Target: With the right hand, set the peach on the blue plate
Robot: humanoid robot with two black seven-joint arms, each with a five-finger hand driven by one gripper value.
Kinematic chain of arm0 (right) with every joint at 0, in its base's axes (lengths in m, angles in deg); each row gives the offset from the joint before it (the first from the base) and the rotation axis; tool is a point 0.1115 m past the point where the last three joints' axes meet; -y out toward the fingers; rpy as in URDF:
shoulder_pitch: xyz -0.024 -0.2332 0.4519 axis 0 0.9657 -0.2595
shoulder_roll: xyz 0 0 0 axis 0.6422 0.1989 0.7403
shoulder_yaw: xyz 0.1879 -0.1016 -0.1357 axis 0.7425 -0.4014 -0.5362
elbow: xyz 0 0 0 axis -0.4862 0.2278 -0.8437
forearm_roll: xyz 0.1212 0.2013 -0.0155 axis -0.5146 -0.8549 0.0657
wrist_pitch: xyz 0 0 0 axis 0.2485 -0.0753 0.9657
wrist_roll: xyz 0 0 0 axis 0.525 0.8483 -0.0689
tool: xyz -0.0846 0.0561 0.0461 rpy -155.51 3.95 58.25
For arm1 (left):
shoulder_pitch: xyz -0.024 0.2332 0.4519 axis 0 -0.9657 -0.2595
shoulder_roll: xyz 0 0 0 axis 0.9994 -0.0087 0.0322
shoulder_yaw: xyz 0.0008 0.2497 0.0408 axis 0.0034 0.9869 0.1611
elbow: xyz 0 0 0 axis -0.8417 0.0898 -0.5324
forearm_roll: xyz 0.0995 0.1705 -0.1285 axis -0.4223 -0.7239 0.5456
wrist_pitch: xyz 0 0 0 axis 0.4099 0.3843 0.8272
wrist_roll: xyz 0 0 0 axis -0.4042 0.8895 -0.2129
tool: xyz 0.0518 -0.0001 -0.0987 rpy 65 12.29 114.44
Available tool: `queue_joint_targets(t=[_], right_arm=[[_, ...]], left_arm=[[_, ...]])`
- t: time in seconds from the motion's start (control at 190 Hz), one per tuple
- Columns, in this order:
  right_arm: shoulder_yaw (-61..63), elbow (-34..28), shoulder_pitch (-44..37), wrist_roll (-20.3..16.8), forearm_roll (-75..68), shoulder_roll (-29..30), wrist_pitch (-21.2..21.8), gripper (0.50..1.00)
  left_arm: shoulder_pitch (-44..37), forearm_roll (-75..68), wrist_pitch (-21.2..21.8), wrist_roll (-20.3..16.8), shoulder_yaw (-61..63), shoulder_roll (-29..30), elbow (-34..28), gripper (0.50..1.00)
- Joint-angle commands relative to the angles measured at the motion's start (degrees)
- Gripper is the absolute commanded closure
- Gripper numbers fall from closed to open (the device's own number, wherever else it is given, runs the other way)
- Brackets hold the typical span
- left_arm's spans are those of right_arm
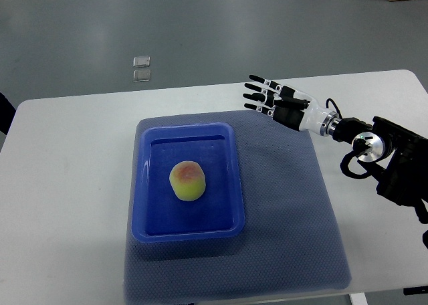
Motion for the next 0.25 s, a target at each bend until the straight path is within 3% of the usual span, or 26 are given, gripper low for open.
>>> queue_joint_targets(t=[0.0, 0.243], right_arm=[[1.8, 0.1, 1.5, 0.3, -3.1, 0.6, 0.0, 0.570], [4.5, -0.1, 5.1, 0.4, -4.2, 2.6, 0.0, 0.570]], left_arm=[[0.0, 0.0, 0.0, 0.0, 0.0, 0.0, 0.0, 0.500], [0.0, 0.0, 0.0, 0.0, -0.1, 0.0, 0.0, 0.500]])
